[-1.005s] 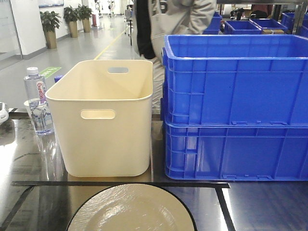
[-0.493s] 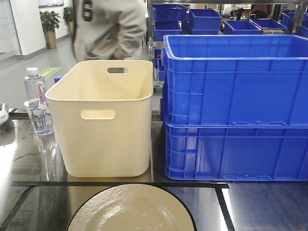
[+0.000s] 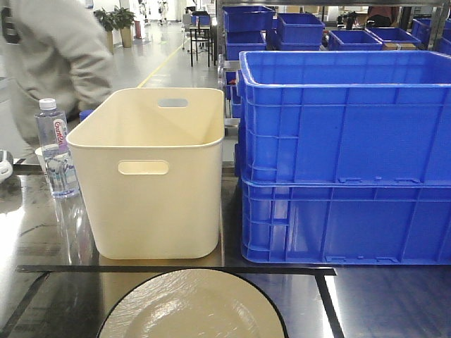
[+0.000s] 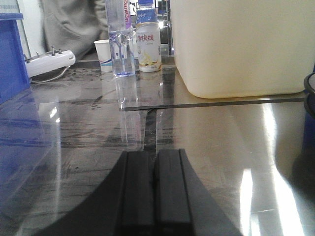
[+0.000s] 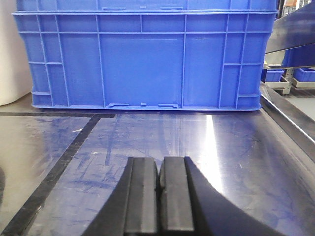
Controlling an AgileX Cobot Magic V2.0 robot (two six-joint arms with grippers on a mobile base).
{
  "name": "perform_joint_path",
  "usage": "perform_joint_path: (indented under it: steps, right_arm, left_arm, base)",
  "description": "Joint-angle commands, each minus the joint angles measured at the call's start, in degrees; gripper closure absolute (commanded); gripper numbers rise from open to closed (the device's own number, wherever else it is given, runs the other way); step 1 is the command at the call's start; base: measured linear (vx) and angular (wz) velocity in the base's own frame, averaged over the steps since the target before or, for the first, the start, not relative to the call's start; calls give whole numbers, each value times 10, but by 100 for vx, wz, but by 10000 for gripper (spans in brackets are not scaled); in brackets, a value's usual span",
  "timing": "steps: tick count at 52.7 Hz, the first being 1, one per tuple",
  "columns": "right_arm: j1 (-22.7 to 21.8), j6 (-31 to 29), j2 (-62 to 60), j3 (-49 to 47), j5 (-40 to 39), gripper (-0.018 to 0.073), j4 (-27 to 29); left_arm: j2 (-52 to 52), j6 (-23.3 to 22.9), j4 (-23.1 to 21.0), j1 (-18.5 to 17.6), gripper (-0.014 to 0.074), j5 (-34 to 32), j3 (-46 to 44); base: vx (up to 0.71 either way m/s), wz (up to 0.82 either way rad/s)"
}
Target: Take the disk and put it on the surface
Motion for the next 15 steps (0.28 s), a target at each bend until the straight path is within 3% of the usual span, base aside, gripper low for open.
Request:
perform_joint_path:
  steps: [1, 15]
  right_arm:
    - [-4, -1, -5, 4, -51, 567, -2]
    - [-4, -1, -5, 4, -51, 567, -2]
  left_arm:
    - [4, -5, -4, 2, 604, -48, -12]
    - [4, -5, -4, 2, 604, -48, -12]
  base:
    - [0, 0]
    - [0, 0]
